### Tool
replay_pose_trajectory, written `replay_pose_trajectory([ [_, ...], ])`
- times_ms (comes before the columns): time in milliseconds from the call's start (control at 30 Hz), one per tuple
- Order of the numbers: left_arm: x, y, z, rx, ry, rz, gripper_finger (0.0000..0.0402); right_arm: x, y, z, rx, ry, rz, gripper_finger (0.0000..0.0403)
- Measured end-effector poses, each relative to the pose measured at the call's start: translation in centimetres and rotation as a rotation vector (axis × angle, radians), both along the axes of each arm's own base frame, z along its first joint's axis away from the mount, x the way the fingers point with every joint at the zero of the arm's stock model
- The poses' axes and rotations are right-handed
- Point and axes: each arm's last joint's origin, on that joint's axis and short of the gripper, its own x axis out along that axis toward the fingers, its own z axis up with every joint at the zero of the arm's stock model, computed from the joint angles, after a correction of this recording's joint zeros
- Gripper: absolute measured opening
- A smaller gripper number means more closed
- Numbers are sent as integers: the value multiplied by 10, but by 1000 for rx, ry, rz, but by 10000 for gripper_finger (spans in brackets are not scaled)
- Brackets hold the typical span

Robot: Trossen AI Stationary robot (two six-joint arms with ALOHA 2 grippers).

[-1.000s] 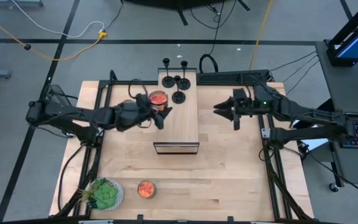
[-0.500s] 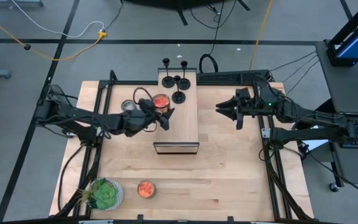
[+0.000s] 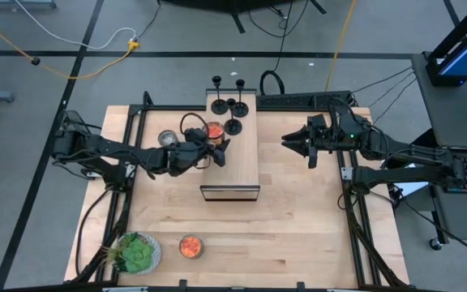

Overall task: Pick & Place candle stick holders
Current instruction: Put the right orange scented candle on the shelf

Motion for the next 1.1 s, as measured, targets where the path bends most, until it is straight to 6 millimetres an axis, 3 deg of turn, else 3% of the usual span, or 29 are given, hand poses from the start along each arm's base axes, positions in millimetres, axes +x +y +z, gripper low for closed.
replay_pose_trajectory([
  [267, 5, 0, -9, -4, 17, -1, 347, 0, -1, 0, -6, 1, -26, 105],
  [433, 7, 1, -10, -6, 9, -8, 367, 0, -1, 0, -5, 1, -26, 105],
  [700, 8, 0, -11, -9, 22, -42, 353, 0, -1, 0, -7, -1, -30, 105],
  [900, 8, 0, -12, -11, 29, -43, 393, 0, -1, 0, -8, -3, -29, 105],
  [1100, 8, 0, -11, -4, 28, -42, 379, 0, -1, 0, -8, -3, -27, 105],
])
